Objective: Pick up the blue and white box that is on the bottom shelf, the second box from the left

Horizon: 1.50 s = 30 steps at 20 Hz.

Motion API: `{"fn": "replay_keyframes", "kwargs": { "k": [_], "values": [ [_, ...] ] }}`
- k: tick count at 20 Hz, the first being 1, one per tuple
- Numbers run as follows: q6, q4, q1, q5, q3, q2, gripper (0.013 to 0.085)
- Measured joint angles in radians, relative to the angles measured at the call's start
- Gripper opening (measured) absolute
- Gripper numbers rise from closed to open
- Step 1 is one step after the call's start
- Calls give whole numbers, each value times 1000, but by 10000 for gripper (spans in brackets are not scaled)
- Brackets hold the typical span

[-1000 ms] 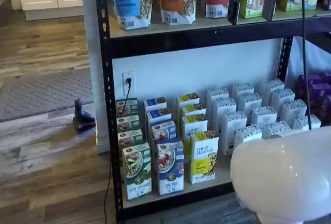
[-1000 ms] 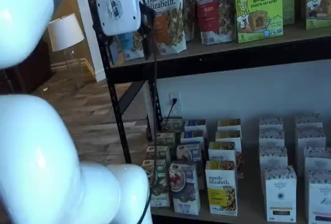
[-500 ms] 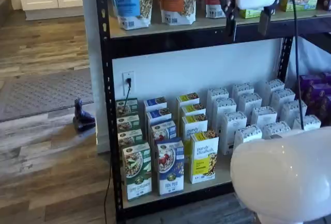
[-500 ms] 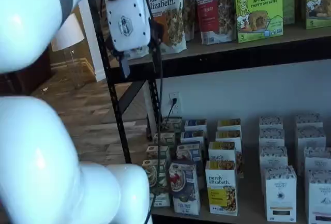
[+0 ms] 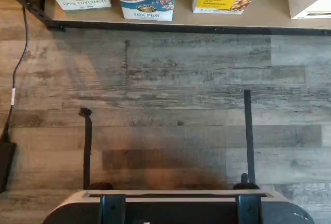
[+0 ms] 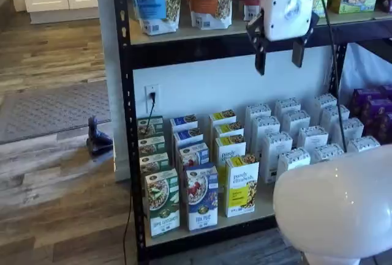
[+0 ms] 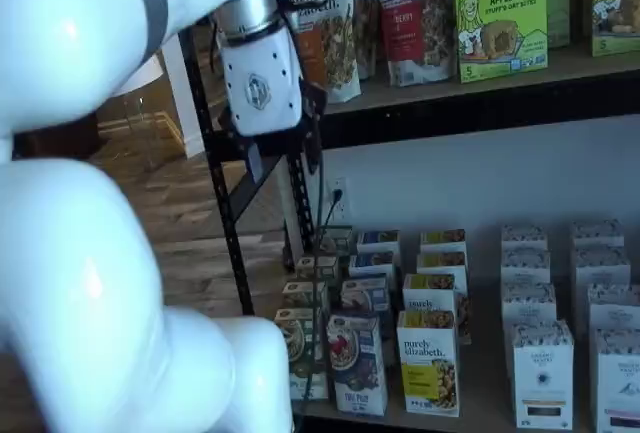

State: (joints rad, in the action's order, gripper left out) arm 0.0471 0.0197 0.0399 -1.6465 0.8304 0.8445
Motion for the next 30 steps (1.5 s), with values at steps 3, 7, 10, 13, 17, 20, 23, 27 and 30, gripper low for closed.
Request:
{"fn": "replay_keyframes", "kwargs": {
  "k": [3, 7, 10, 13, 17, 20, 23, 27, 30],
  "values": [
    [9, 3, 7, 66, -46, -6, 850],
    [16, 0, 11, 150, -100, -20, 850],
    [10, -29, 6, 259, -163, -8, 850],
    [17, -43, 18, 327, -201, -25, 850],
    [36, -53, 42, 386, -235, -66, 850],
    [52, -51, 59, 443, -264, -92, 850],
    [70, -40, 73, 493, -285, -127, 850],
    [88, -23, 84, 577, -318, -175, 850],
    [50, -72, 72, 630, -333, -221, 850]
  ]
}}
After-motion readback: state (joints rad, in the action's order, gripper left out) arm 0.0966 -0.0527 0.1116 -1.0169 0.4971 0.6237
